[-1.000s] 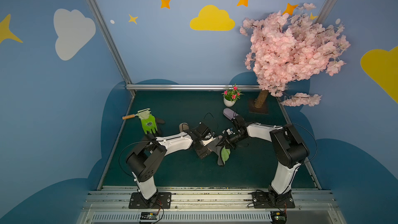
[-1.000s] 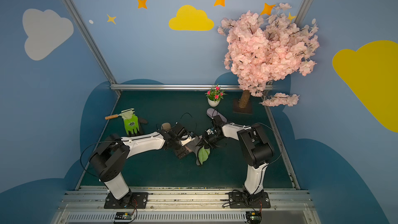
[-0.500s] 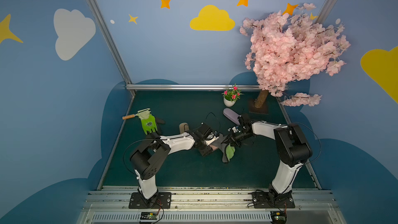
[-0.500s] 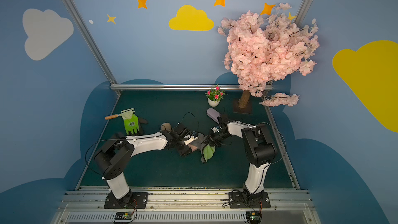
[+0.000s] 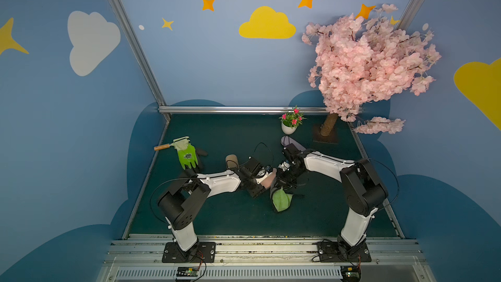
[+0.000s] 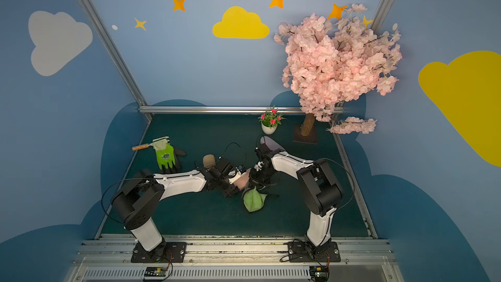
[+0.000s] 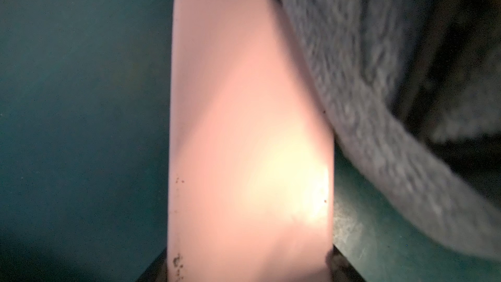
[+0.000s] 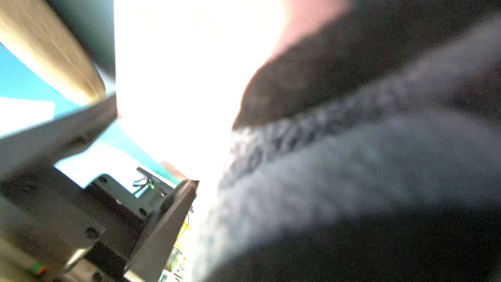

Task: Wipe the eyeglass case
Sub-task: Wipe the dirt from the eyeglass case.

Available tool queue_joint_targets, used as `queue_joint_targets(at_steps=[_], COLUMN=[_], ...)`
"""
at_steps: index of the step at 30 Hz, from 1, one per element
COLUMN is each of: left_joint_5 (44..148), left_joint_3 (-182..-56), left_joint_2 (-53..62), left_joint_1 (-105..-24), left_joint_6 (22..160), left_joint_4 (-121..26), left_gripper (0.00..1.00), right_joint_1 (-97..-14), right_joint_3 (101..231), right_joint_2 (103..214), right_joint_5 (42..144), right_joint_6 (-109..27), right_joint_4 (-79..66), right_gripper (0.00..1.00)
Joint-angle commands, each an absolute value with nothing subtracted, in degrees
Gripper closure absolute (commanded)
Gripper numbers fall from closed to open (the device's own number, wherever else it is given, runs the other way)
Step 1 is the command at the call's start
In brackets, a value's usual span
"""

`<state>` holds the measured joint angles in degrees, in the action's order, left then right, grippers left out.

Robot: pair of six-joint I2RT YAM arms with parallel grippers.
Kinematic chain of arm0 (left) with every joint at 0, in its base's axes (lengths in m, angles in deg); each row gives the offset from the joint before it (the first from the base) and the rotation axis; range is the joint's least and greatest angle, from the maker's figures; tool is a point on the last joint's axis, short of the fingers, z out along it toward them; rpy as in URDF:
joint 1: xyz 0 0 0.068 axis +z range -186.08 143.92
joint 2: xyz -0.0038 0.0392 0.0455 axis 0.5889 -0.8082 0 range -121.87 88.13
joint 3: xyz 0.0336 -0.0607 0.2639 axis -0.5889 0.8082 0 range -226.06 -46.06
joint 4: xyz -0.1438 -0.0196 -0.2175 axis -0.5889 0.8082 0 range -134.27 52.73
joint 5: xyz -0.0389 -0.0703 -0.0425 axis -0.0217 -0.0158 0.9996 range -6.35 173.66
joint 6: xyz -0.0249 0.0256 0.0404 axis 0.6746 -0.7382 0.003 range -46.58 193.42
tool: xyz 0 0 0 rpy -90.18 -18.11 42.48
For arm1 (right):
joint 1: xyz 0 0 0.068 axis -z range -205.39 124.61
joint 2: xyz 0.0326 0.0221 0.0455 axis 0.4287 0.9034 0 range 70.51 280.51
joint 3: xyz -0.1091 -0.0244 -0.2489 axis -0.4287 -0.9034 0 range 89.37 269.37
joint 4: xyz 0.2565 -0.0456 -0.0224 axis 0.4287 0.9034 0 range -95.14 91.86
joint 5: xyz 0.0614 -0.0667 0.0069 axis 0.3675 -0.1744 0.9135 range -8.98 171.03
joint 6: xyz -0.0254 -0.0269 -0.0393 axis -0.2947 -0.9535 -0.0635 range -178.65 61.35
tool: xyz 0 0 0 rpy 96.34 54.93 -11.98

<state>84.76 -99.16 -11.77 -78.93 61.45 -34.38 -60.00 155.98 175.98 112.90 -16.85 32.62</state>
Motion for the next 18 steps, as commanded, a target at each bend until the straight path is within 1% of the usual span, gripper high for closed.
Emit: queue_joint_targets(at_steps=[1,2,3,4,7,9,13,15,18], left_joint_5=[92.67,93.62,94.98,96.58,105.6,110.84,120.65,125.92,126.93], left_joint_3=[-100.38,-100.83,-101.35,-101.91,-102.49,-102.57,-101.98,-102.0,-103.56], left_joint_2=[-11.32,-11.41,-11.53,-11.51,-10.76,-9.99,-9.21,-10.3,-12.44], left_joint_1=[-80.11,-80.03,-79.8,-79.37,-77.84,-76.9,-73.92,-71.82,-69.74], left_joint_6=[61.86,62.63,63.54,64.57,67.76,69.49,73.8,75.2,76.82], left_joint_4=[-32.92,-32.48,-32.05,-31.32,-31.0,-30.36,-29.33,-29.42,-27.39], left_gripper=[0.91,0.92,0.97,0.97,0.97,0.97,0.97,0.97,0.97], right_joint_1=[-59.45,-59.15,-59.05,-59.13,-57.94,-54.64,-48.61,-48.67,-52.72], right_joint_3=[159.1,159.68,159.87,159.63,158.15,157.63,159.99,162.55,165.5], right_joint_2=[175.39,176.57,178.41,179.97,184.08,184.85,182.86,181.6,179.94], right_joint_5=[112.63,114.41,117.0,118.71,120.16,117.52,106.6,104.32,103.67], right_joint_6=[-15.45,-15.13,-14.39,-13.27,-11.54,-12.6,-18.2,-20.4,-21.88], right_joint_4=[30.87,30.1,28.28,26.02,22.7,23.52,30.67,33.41,36.05], right_gripper=[1.0,1.0,1.0,1.0,1.0,1.0,1.0,1.0,1.0])
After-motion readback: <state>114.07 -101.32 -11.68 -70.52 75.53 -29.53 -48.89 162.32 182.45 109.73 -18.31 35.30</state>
